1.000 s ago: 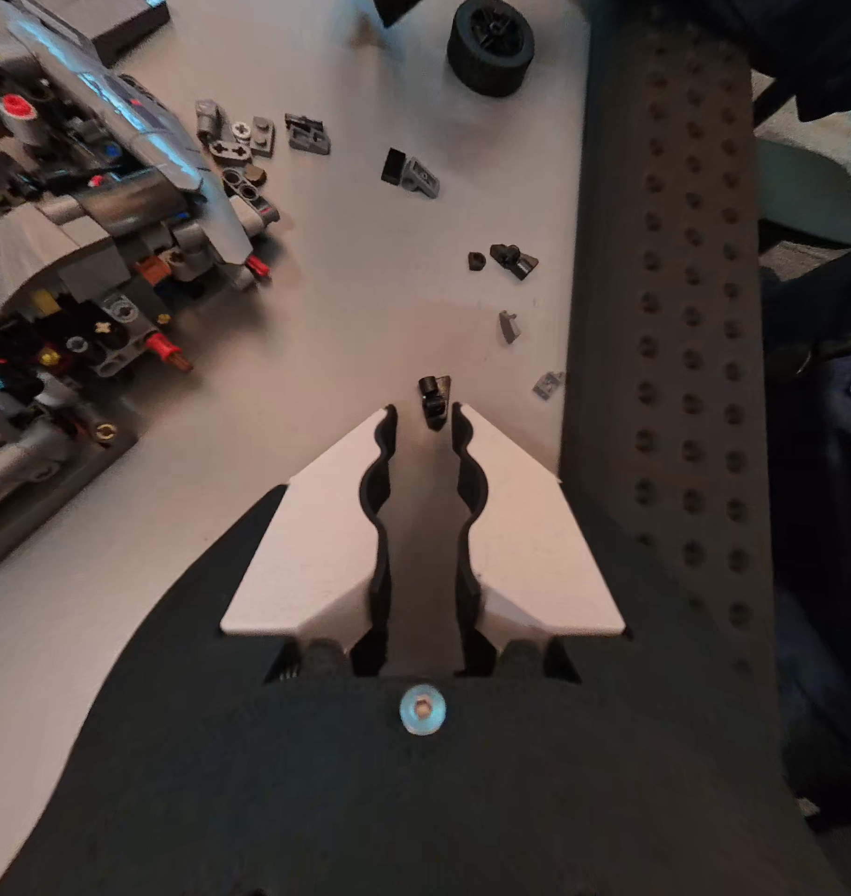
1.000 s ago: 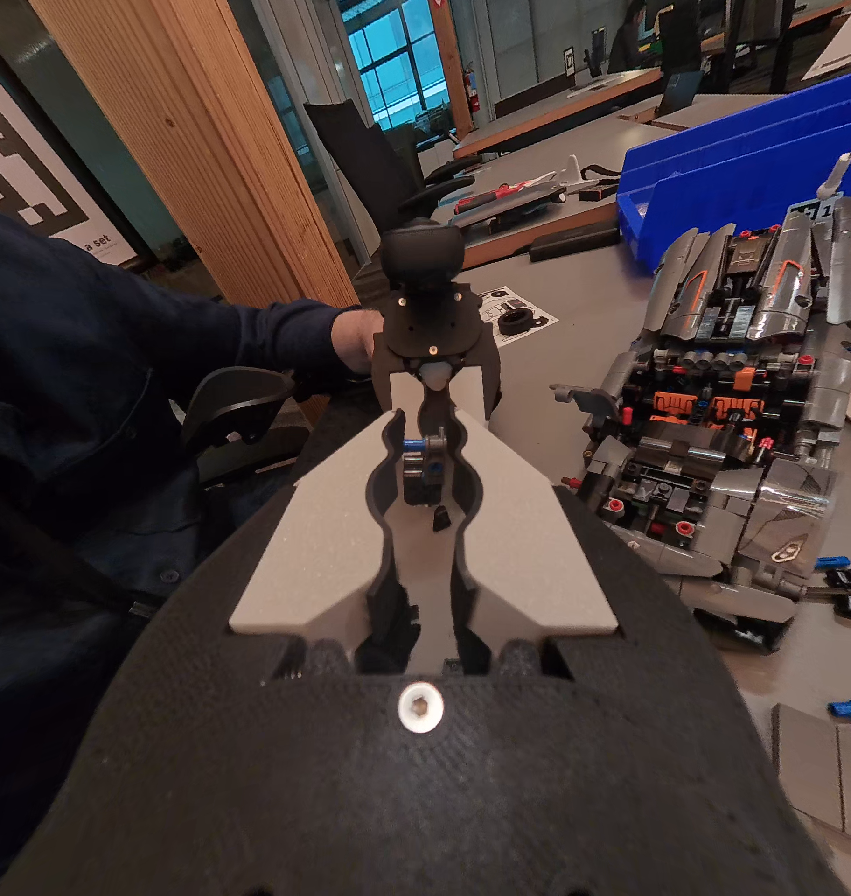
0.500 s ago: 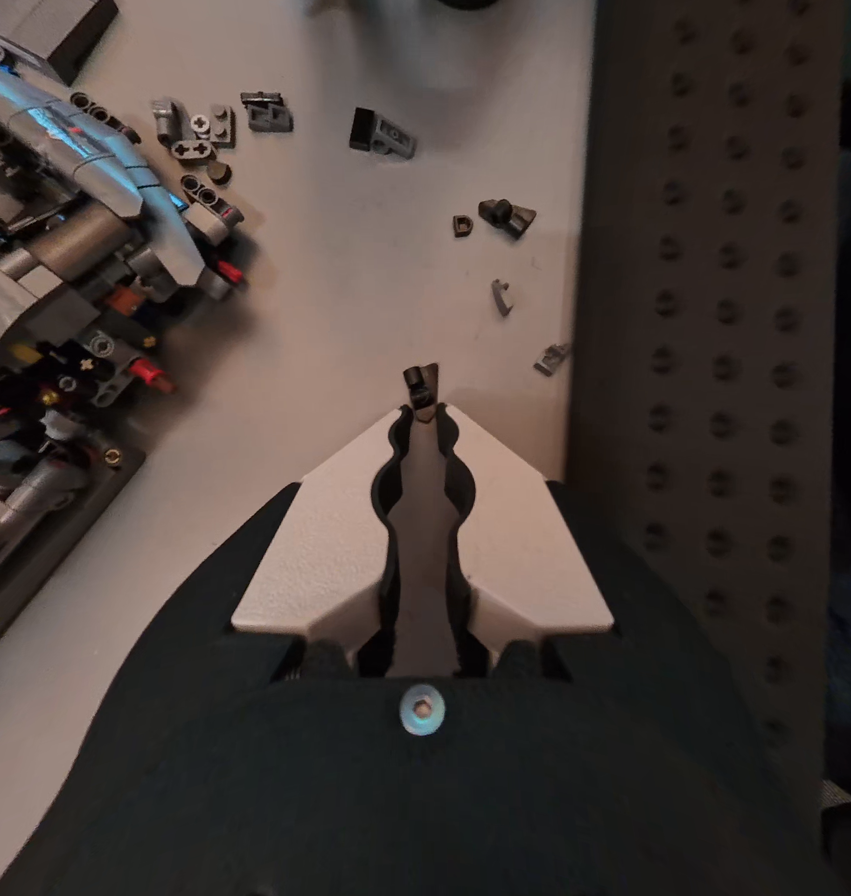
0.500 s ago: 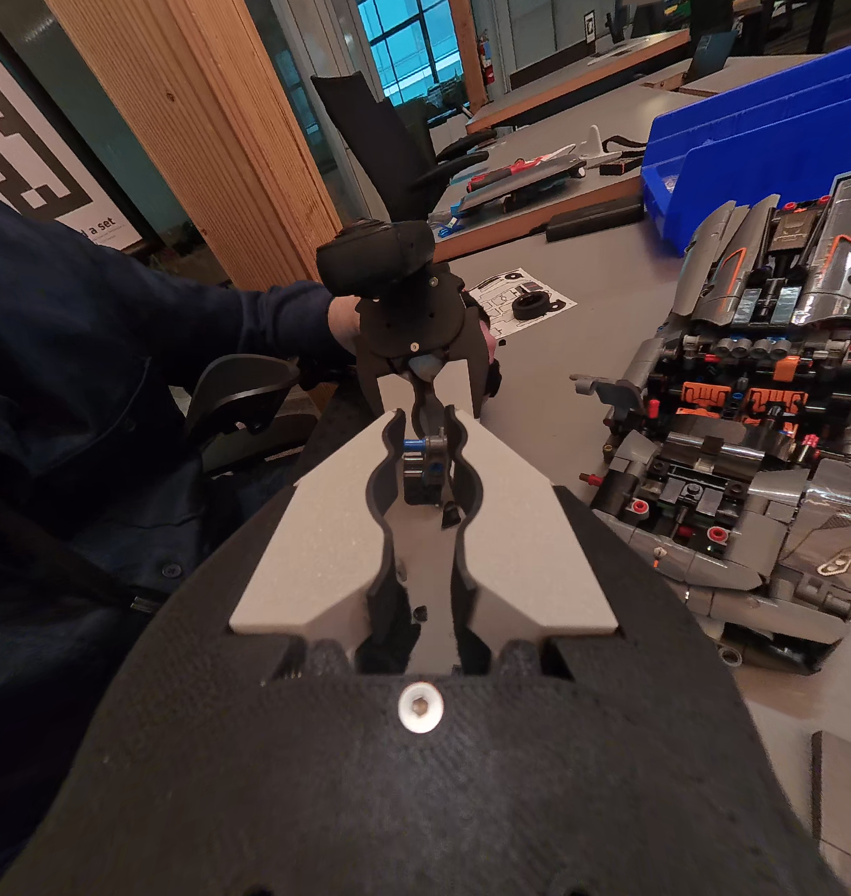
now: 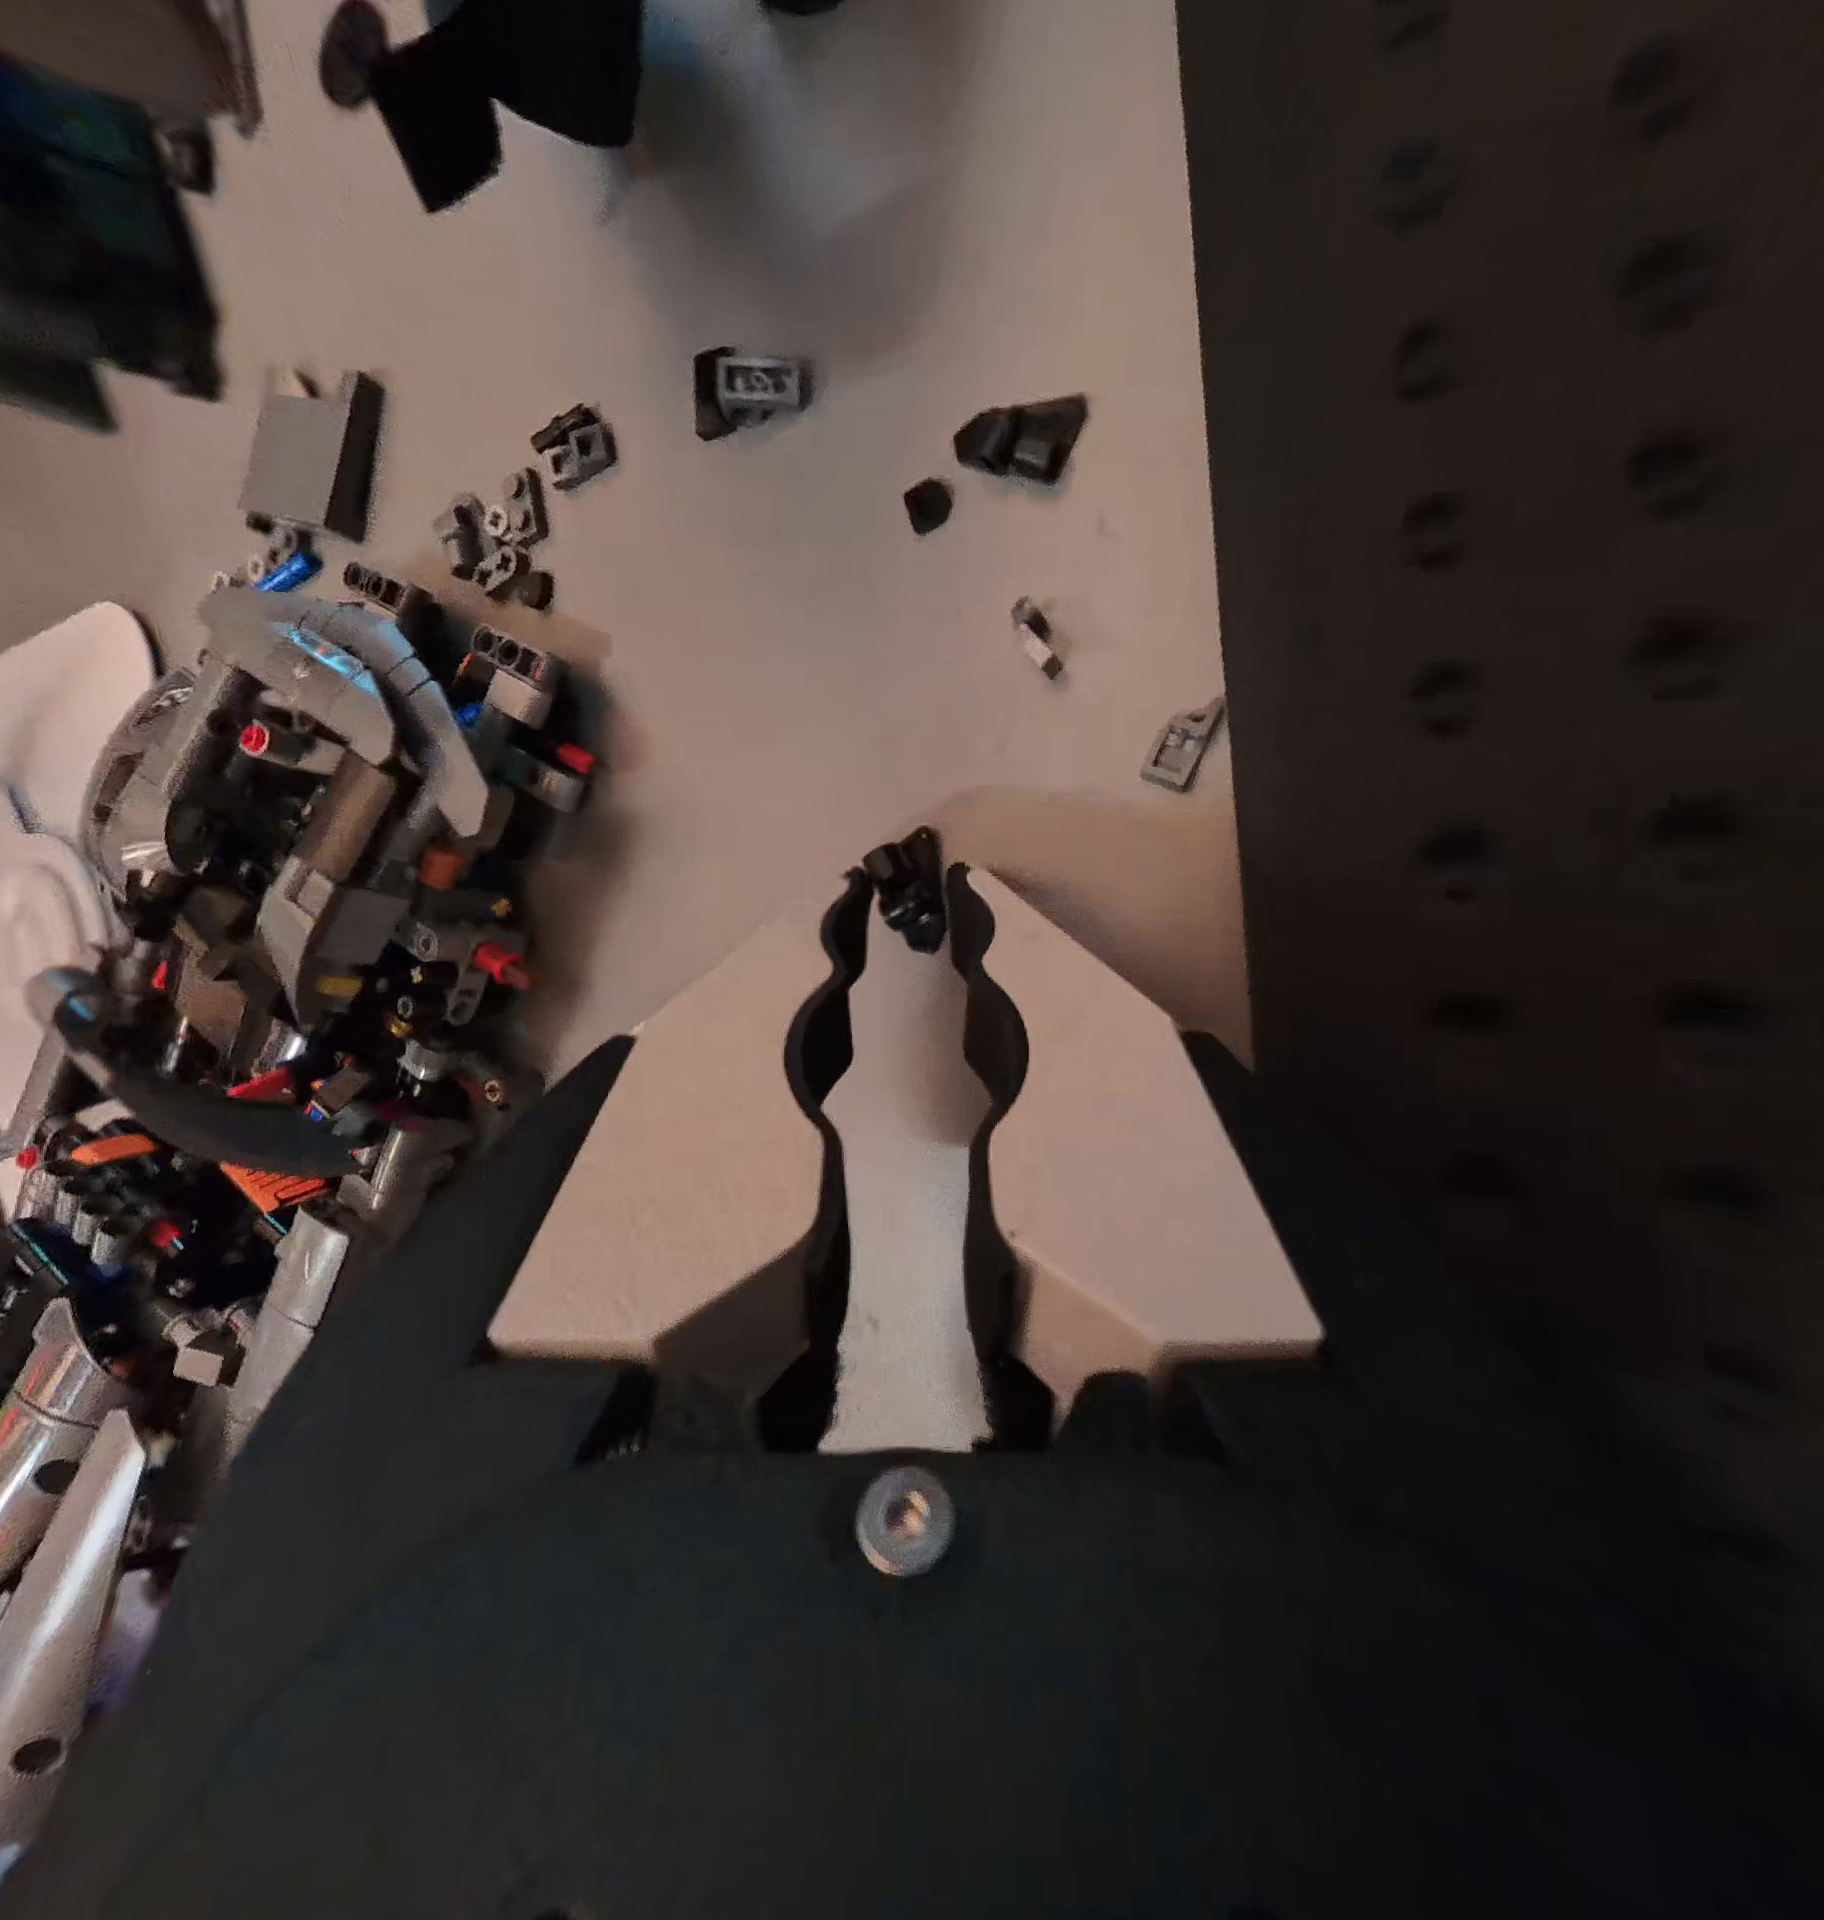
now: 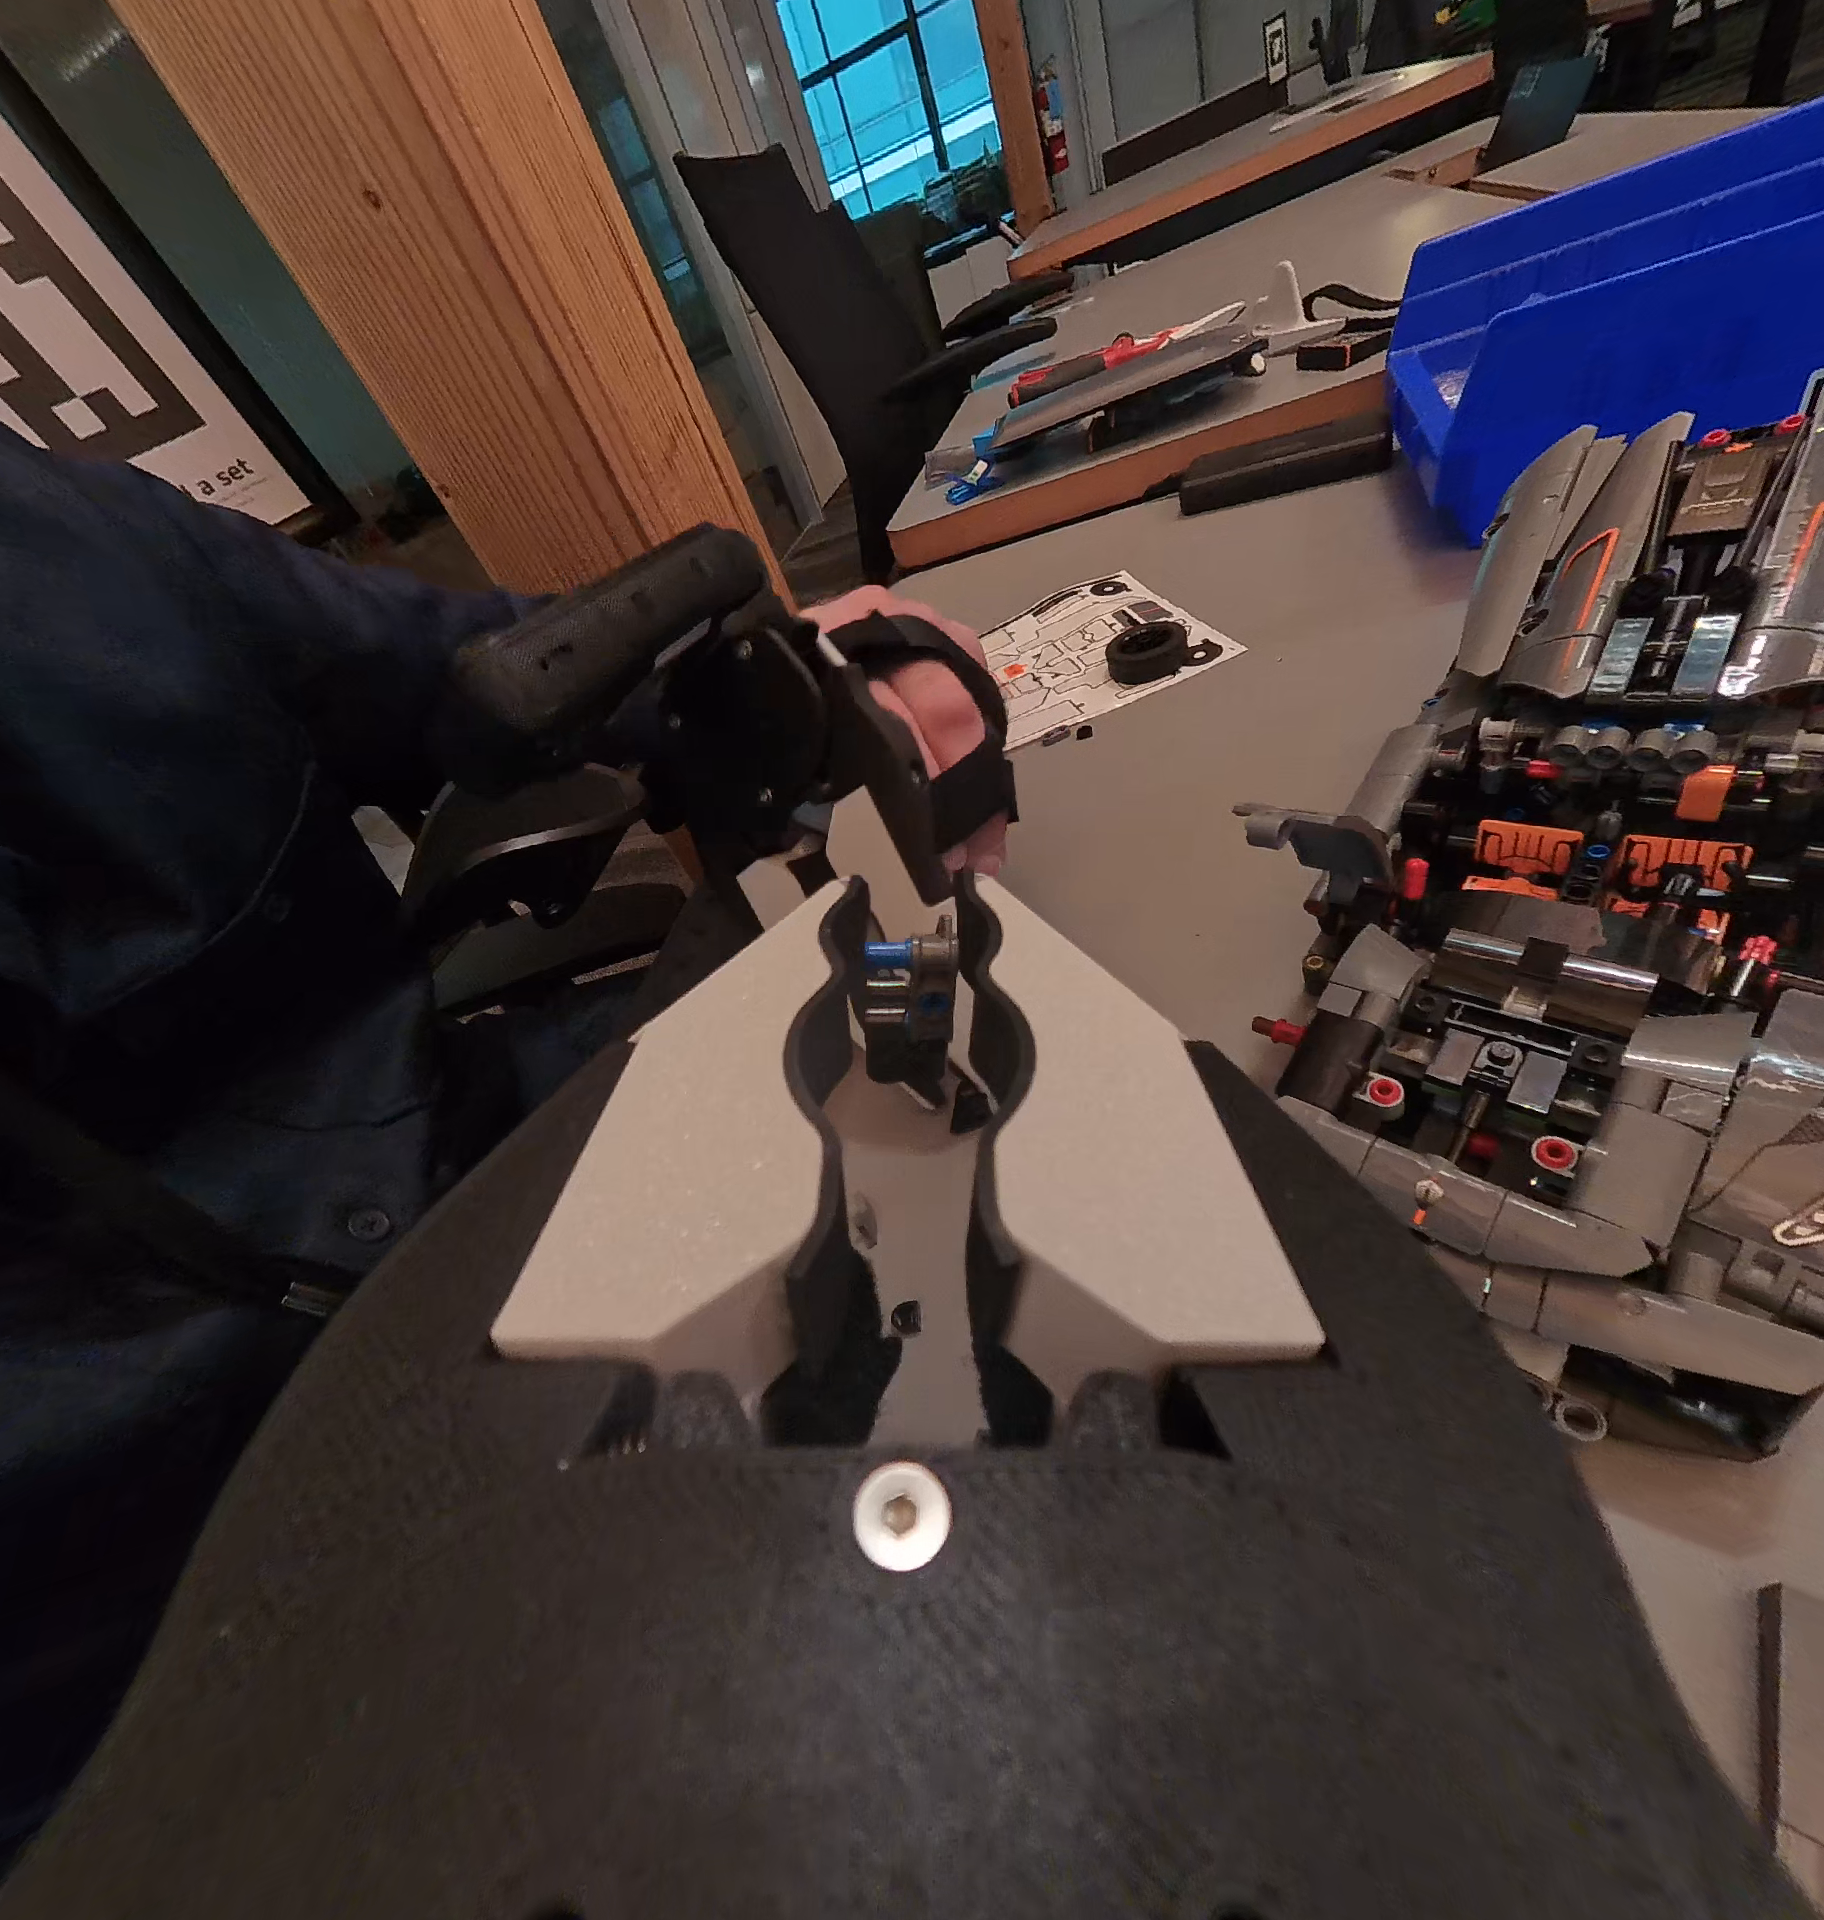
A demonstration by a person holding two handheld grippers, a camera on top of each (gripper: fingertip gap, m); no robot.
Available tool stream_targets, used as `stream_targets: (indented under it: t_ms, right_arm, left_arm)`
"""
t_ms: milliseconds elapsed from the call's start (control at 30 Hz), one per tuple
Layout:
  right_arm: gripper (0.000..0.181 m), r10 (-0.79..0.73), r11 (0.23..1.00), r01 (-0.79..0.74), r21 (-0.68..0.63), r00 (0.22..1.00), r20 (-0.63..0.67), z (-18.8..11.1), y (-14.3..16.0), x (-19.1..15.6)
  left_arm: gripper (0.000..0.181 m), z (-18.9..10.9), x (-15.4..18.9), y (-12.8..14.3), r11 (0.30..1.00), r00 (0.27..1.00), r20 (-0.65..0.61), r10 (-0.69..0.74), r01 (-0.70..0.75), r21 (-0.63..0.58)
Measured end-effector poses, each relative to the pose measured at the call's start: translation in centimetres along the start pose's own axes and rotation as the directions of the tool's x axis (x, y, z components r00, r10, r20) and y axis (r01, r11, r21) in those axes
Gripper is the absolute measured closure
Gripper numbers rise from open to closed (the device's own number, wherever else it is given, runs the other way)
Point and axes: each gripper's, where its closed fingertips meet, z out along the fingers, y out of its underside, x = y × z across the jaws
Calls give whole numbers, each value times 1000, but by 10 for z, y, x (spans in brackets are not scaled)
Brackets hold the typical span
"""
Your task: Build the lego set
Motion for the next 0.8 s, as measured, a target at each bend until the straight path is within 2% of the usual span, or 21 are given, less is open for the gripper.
stream_targets:
  t_ms: [167, 267, 333, 433, 533, 700, 800]
  right_arm:
    - [167, -4, 1000, 4, 2, 1000, 0, 0, -1, -1]
    - [167, -4, 1000, 4, 5, 1000, 0, -1, -1, -1]
    - [167, -5, 1000, 5, 5, 1000, 0, -1, -2, -1]
    - [167, -5, 1000, 5, 4, 1000, 0, -1, -1, -1]
    - [167, -4, 1000, 4, 5, 1000, 2, -1, -2, -1]
    - [167, -7, 1000, 7, 12, 1000, 1, -3, -3, -2]
    - [167, -6, 1000, 6, 17, 1000, 3, -3, -5, -3]
  left_arm:
    - [173, 4, -4, -1, 1000, 999, 34, 2, -2, 1]
    - [177, 5, -6, -2, 997, 997, -2, -72, 72, 19]
    - [179, 4, -6, -3, 991, 990, -57, -127, 129, 37]
    - [181, 1, -2, -7, 951, 930, -238, -280, 302, 60]
    - [181, 2, -6, -8, 924, 889, -310, -336, 375, 71]
    - [181, -1, -8, -10, 914, 872, -347, -346, 397, 84]
    - [181, -8, -2, -17, 872, 793, -466, -393, 482, 85]
